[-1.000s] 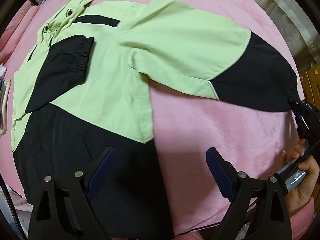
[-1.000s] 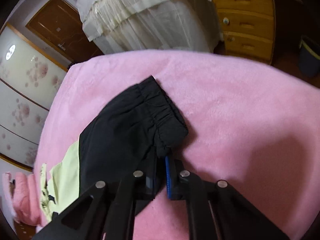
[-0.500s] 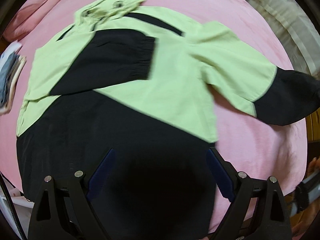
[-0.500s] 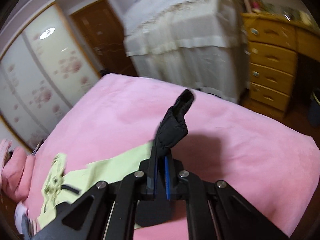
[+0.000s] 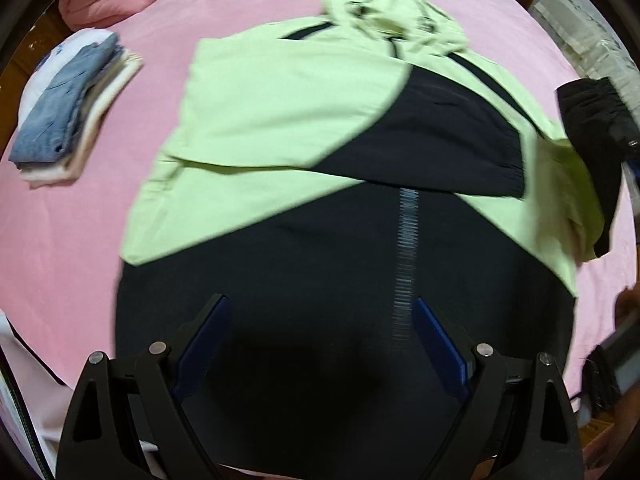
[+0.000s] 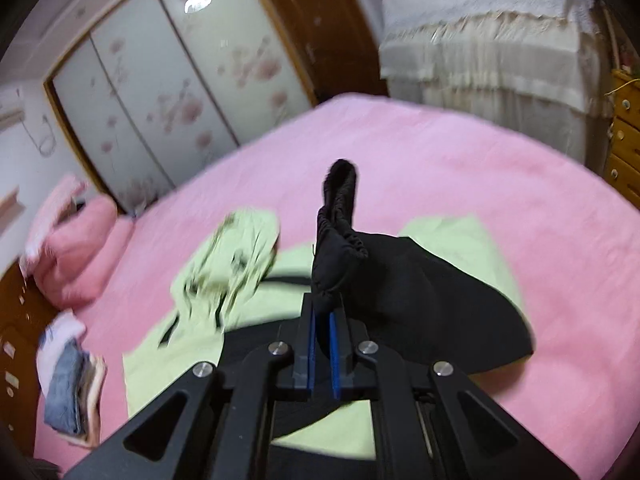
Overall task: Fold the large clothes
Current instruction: 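Lift the black cuff with the right gripper and fold it across the jacket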
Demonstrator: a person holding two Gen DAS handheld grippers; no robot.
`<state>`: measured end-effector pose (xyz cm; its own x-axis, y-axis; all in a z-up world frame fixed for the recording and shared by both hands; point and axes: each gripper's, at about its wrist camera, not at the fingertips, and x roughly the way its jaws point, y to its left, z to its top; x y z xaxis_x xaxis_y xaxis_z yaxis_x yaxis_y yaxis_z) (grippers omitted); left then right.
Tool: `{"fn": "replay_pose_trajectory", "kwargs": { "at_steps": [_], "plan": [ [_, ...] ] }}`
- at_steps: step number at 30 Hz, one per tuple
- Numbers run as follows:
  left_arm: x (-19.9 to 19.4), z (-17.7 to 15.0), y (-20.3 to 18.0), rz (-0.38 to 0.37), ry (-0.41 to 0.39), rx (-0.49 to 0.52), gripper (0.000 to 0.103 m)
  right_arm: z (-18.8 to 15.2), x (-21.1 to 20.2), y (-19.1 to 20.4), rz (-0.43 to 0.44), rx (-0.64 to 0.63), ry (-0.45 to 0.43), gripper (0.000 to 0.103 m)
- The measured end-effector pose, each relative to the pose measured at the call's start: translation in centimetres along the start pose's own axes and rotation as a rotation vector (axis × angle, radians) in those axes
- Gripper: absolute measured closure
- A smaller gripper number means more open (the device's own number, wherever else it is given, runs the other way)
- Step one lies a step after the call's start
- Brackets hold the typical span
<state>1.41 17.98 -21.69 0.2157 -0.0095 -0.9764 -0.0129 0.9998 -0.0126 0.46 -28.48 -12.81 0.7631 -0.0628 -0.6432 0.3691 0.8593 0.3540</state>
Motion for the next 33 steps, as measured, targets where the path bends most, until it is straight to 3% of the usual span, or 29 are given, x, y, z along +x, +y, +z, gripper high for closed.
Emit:
{"fn": "replay_pose_trajectory", "kwargs": {
  "at_steps": [5,7,8,11,15,24,29,30,32,33],
  "plan": [
    [1.7,0.5,5.9,0.025,0.017,0.003,0.012,-4.4,3.1,3.9,-0.057,-0.031,0.080,0.093],
    [2.3,0.5,7.2,0.037,0.028,-0.003,0.012,-5.7,4.6,4.7,-0.068,-0.066,0.168,0.084],
    [2.7,0.5,7.9,0.036,0.033,-0.011,0.012,-6.4,5.3,5.1,-0.084,-0.087,0.214,0.074],
    [3.5,0.8,8.5,0.022,0.053,-0.023,0.012,-7.7,5.5,5.2,-0.114,-0.094,0.236,0.057],
    [4.0,1.5,7.5,-0.019,0.051,0.004,0.012,-7.9,4.3,4.6,-0.146,-0.085,0.218,0.043],
    [4.3,3.3,-0.1,-0.169,-0.035,0.146,0.015,-9.4,3.8,-0.2,-0.175,0.058,0.290,0.040],
    [5.0,5.6,-4.6,-0.262,-0.094,0.167,0.038,-11.2,3.5,-3.3,-0.175,0.126,0.361,0.040],
    [5.5,6.3,-5.5,-0.288,-0.093,0.155,0.041,-11.3,3.3,-3.8,-0.168,0.130,0.367,0.040],
    [6.4,7.0,-7.0,-0.334,-0.072,0.132,0.060,-11.7,3.1,-4.8,-0.144,0.136,0.387,0.040],
    [7.1,7.4,-7.8,-0.364,-0.051,0.112,0.063,-11.8,2.9,-5.2,-0.133,0.134,0.391,0.040]
  ]
}}
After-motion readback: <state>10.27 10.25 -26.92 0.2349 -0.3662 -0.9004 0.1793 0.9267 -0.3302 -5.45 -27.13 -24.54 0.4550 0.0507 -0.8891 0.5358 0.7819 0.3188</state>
